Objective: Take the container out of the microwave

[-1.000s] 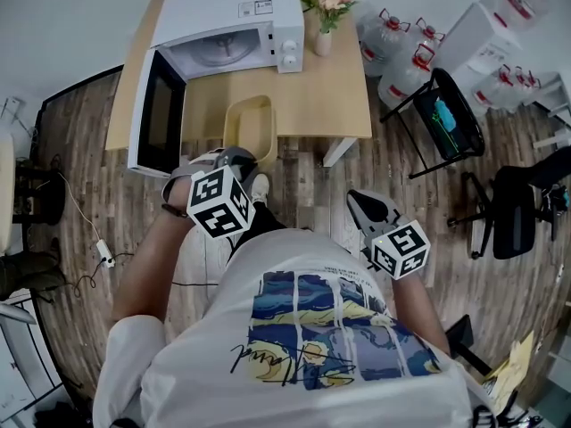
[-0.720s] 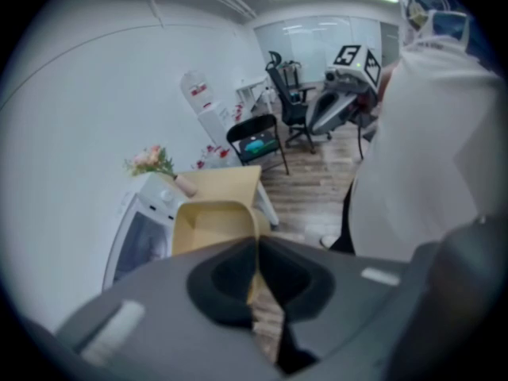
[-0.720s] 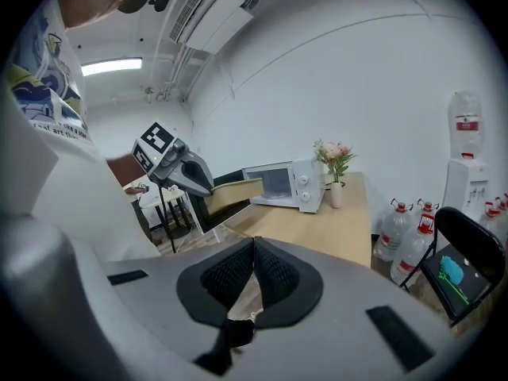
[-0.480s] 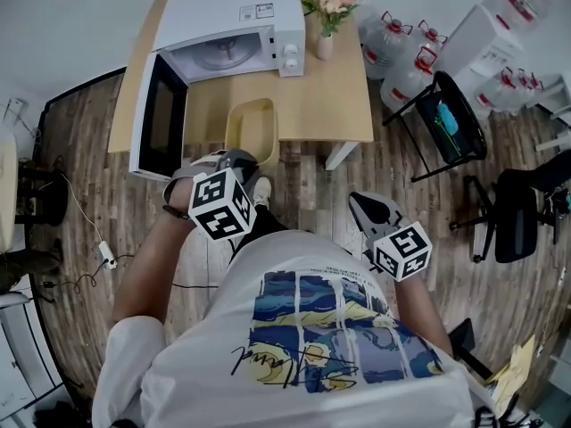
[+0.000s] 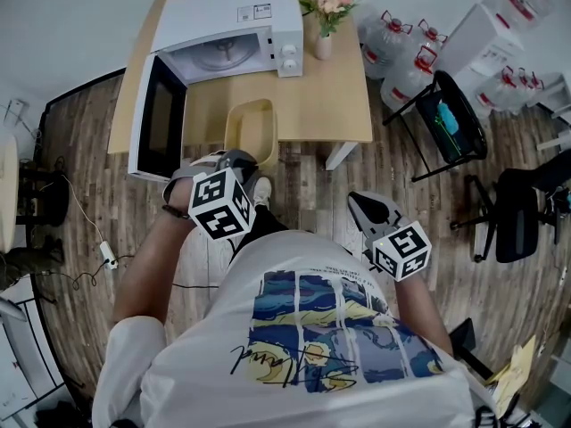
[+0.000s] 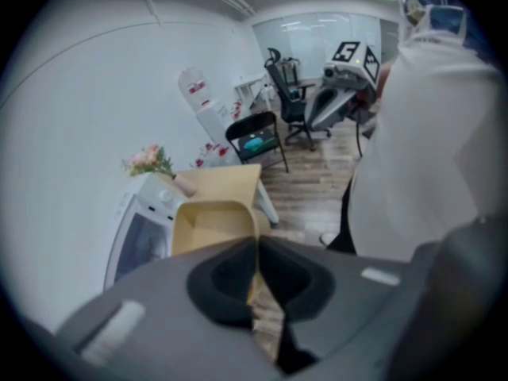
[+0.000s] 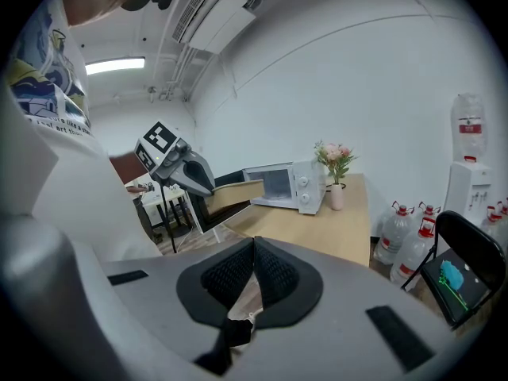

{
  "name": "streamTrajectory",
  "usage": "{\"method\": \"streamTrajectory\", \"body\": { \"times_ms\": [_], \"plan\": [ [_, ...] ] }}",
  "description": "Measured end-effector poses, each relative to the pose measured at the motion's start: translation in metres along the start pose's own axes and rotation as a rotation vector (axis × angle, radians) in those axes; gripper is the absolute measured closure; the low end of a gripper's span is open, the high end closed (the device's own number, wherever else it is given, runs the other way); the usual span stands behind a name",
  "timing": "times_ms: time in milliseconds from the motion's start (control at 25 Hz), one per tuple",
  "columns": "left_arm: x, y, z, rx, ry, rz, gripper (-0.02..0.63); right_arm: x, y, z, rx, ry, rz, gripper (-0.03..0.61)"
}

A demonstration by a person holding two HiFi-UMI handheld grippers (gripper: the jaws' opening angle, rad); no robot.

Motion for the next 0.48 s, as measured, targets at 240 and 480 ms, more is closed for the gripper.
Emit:
{"method": "streamTrajectory", "body": {
  "times_ms": [240, 480],
  "plan": [
    [0.0018, 0.0009, 0.002, -0.005, 0.003, 0.001, 0.596, -0.0014, -0.0009, -0.0026, 0.001, -0.014, 0.008, 0.572],
    [0.0049, 0.0017, 0.0022, -0.009, 0.005, -0.002, 0.595, -0.002, -0.0012, -0.0029, 0.006, -0.024, 0.011, 0.572]
  ]
}}
Point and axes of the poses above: the fingertips, and each gripper's own axes: y forward along the fingers, x to its right, z out of its top, the point moved 3 cm from there along -y, backward along the fingers, and after that the axes turned 4 degrees about y, right-handed, at the moved point
